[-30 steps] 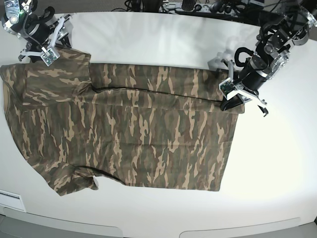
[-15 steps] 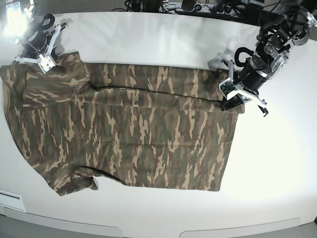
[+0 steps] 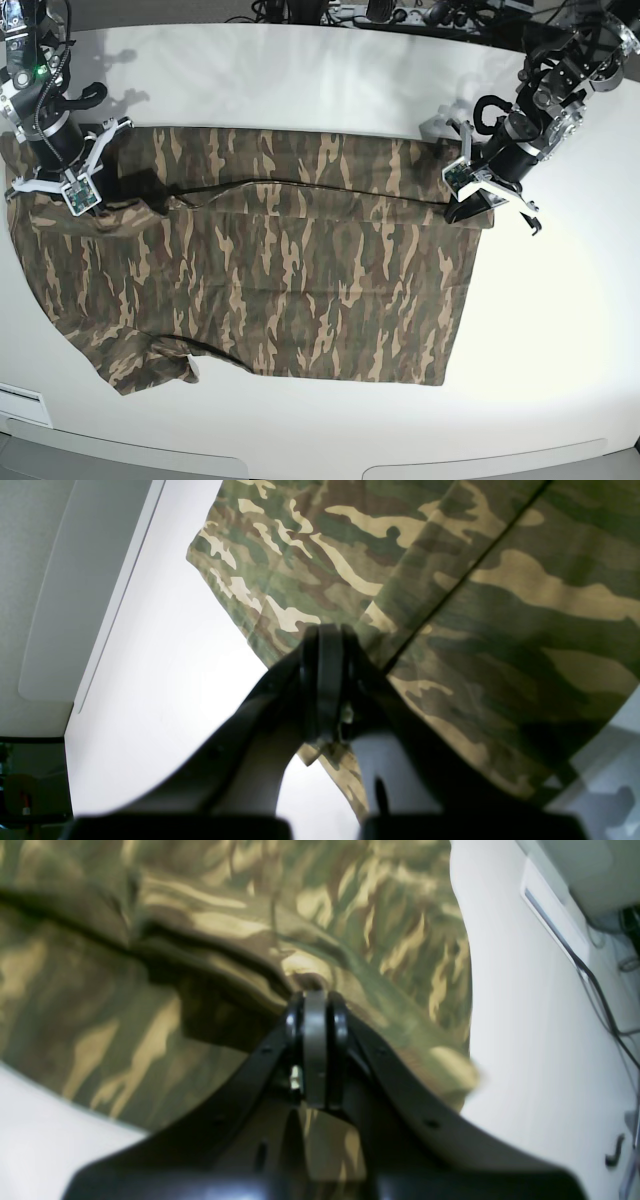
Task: Fold the T-shirt properly
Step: 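Move right gripper along the shirt's side and grasp the edge, then grasp the shirt's edge near the middle with the left gripper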
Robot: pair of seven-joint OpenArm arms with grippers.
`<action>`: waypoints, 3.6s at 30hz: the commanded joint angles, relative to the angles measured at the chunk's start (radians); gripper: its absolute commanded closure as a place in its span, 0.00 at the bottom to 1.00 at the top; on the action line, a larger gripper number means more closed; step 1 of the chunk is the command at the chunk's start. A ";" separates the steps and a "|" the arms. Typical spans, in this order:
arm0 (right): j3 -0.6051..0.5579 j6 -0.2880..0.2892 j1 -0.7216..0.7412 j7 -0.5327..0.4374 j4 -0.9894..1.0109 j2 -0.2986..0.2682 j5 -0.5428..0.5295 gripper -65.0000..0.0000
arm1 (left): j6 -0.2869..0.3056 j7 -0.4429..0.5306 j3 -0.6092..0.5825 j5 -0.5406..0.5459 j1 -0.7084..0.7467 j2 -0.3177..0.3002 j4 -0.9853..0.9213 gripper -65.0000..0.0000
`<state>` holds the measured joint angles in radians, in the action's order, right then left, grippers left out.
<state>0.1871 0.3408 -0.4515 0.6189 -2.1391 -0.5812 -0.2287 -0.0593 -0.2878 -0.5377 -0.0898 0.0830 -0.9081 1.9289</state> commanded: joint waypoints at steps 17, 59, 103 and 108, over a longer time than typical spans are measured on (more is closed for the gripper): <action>-0.036 0.130 0.340 -0.035 0.292 -0.014 -0.150 1.00 | -0.011 0.019 0.009 -0.006 -0.011 -0.014 0.013 1.00; -0.185 -0.294 0.579 0.343 0.402 0.026 0.137 1.00 | -0.015 0.018 0.009 -0.002 -0.014 -0.026 0.013 1.00; 0.093 0.092 0.282 0.321 0.649 0.021 -0.288 1.00 | 0.465 -0.467 0.009 0.608 -0.308 0.196 -0.257 1.00; 0.093 0.107 0.247 0.373 0.626 0.018 -0.295 1.00 | 0.496 -0.531 0.009 0.629 -0.307 0.189 -0.255 1.00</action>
<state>0.2794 0.4469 -0.1864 0.9020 -1.5177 -0.5499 -0.5571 0.4244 -0.7704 -0.5297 0.5476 -0.2192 -0.7021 1.6684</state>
